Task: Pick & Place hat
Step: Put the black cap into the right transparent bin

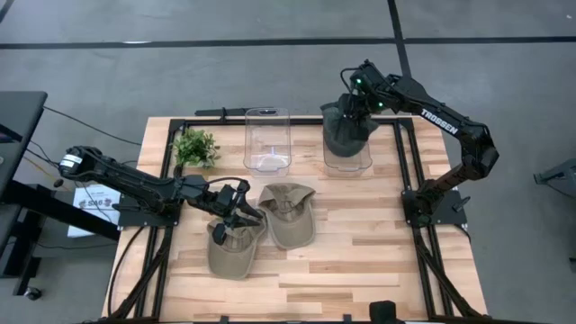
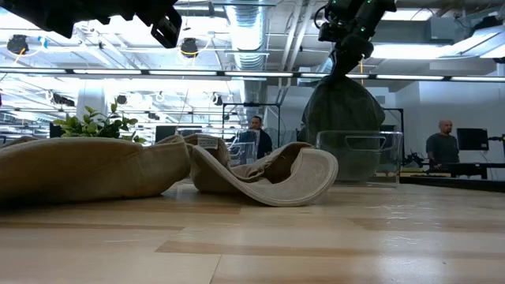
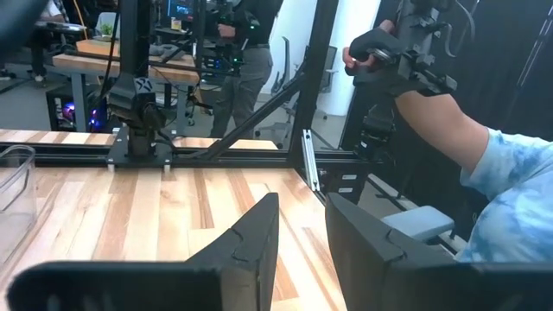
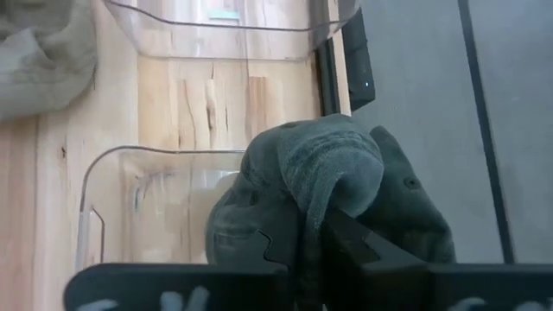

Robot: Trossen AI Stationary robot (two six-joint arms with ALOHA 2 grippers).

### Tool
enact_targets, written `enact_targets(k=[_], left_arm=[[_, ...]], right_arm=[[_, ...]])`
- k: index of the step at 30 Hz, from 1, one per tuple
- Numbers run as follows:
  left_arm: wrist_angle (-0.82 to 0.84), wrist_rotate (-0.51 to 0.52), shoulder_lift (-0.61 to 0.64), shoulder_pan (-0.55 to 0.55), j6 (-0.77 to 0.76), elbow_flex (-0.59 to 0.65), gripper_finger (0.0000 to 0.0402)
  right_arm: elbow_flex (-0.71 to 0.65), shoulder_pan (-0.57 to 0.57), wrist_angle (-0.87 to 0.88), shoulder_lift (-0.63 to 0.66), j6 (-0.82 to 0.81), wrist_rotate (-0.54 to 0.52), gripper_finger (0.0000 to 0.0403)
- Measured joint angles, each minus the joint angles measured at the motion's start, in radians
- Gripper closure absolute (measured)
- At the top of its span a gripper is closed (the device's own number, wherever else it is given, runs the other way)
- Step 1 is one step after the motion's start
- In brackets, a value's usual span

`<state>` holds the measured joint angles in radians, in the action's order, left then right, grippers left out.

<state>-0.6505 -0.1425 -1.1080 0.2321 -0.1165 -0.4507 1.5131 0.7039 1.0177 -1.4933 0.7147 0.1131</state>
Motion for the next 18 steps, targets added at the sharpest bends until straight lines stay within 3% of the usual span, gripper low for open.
enact_targets(k=[10,18], left_arm=[[0.0,0.0,0.0,0.0,0.0,0.0,0.0307],[0.0,0.0,0.0,0.0,0.0,0.0,0.0307]], right_arm=[[0.0,-0.002,0.005,0.0,-0.06,-0.008,0.0309],[0.0,-0.002,0.0,0.0,-0.096,-0.009,0.021]])
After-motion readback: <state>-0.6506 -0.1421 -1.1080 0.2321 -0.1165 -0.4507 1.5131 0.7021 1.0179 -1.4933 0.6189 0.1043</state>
